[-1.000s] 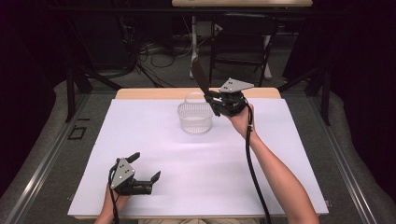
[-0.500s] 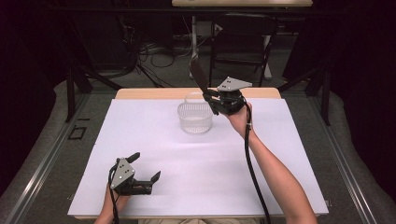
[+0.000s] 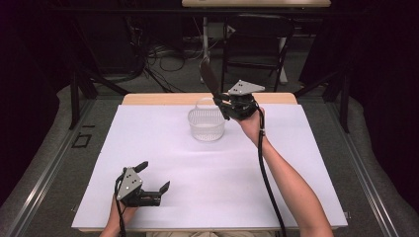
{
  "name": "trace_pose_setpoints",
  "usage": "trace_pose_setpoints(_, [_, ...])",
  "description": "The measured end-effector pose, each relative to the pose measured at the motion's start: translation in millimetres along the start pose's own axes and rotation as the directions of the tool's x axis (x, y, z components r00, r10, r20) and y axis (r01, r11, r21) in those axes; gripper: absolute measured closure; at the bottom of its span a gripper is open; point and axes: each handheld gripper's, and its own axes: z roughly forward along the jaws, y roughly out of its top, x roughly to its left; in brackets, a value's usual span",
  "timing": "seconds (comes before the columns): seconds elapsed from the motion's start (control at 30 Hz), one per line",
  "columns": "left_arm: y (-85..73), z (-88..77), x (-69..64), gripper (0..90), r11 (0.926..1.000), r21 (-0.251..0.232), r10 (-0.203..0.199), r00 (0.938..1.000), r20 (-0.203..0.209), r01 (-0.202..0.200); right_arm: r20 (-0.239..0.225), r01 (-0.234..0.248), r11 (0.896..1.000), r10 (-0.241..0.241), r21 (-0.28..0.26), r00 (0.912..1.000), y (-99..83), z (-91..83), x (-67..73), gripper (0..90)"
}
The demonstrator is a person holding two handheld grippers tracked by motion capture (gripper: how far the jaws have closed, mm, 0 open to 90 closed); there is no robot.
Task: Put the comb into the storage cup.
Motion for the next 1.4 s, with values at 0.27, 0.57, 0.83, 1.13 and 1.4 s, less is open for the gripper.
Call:
trace_pose_setpoints(0.27, [0.1,0.1,-0.4,0.7,1.0000,0.000,-0.001,1.0000,0.001,0.001,-0.001,0.005,1.000,-0.005,-0.011,1.0000,0.9,4.5,2.2,72.7])
trace_pose_setpoints(0.57, [0.1,-0.2,-0.2,0.6,1.0000,-0.002,-0.001,1.0000,0.001,0.001,0.009,0.006,0.999,-0.006,-0.034,0.9999,1.5,8.2,1.8,72.8])
trace_pose_setpoints(0.83, [0.0,0.3,-0.4,0.6,1.0000,-0.001,-0.003,1.0000,0.001,0.003,0.012,0.002,0.999,-0.002,-0.041,0.9999,0.2,13.5,1.5,72.8])
trace_pose_setpoints(1.13, [0.2,0.1,-0.4,0.7,1.0000,0.000,0.000,1.0000,0.002,0.000,0.016,0.006,0.999,-0.006,-0.043,0.9999,-2.2,21.4,2.8,72.8])
trace_pose_setpoints(1.4, [0.3,-0.3,-0.2,0.7,1.0000,-0.001,0.001,1.0000,0.002,-0.001,0.011,0.022,0.999,-0.022,-0.042,0.9997,-4.5,27.0,5.0,72.8])
